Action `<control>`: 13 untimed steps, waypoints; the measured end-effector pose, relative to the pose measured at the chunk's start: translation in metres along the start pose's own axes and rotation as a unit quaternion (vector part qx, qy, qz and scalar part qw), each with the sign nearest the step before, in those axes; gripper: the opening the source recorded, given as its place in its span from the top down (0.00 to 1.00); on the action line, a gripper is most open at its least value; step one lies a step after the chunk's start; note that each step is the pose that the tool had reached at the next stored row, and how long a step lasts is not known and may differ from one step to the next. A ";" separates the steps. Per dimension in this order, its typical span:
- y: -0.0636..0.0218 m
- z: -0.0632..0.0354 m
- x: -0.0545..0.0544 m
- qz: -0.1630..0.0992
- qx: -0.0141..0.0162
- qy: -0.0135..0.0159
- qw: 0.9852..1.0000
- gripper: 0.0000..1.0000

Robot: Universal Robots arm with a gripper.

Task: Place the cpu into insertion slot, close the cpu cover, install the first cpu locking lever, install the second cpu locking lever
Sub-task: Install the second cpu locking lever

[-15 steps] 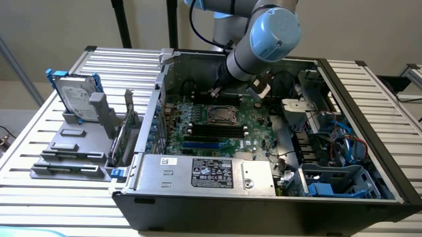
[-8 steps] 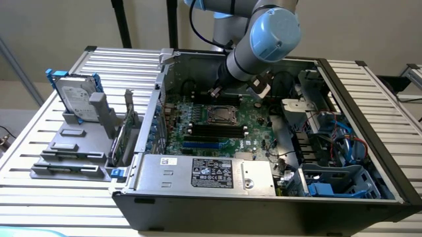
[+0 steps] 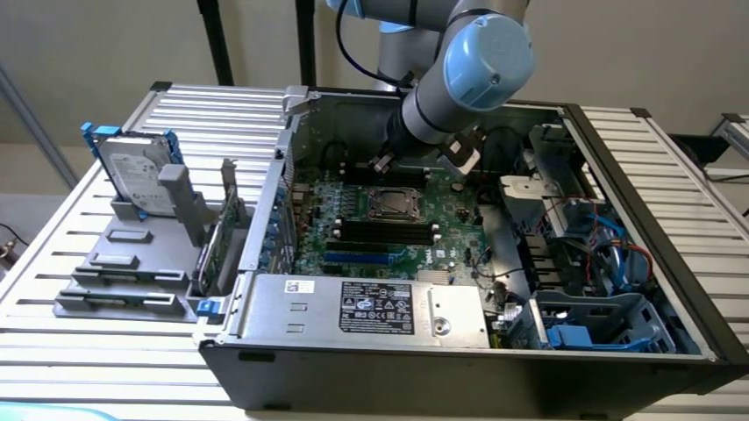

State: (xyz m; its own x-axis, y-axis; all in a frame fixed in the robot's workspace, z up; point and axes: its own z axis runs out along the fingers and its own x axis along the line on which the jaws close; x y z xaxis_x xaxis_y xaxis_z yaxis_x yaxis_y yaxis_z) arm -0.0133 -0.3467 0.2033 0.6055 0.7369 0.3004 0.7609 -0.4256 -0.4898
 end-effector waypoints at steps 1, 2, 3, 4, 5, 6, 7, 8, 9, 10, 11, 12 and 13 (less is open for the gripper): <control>0.0000 0.0000 0.000 0.000 0.000 0.000 1.000 0.89; 0.0000 0.0000 0.000 0.000 0.000 0.000 1.000 0.89; 0.0000 0.0000 0.000 0.000 0.000 0.001 1.000 0.89; 0.0000 0.0000 0.000 0.000 0.001 0.001 1.000 0.89; 0.0000 0.0000 0.000 0.000 0.001 0.001 1.000 0.89; 0.0000 0.0000 0.000 0.000 0.001 0.001 1.000 0.89; 0.0000 0.0000 0.000 0.000 0.001 0.001 1.000 0.89; 0.0000 0.0000 0.000 0.000 0.001 0.002 1.000 0.89; 0.0000 0.0000 0.000 0.000 0.001 0.002 1.000 0.89; 0.0000 0.0000 0.000 -0.001 0.002 0.002 1.000 0.89; 0.0000 0.0000 0.000 -0.001 0.002 0.002 1.000 0.89; 0.0000 0.0000 0.000 -0.001 0.002 0.002 1.000 0.89; 0.0000 0.0000 0.000 -0.001 0.002 0.003 1.000 0.89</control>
State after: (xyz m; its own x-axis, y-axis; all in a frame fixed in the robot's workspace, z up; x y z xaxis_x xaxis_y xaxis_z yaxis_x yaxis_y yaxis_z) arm -0.0133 -0.3467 0.2033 0.6057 0.7347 0.3055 0.7608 -0.4224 -0.4927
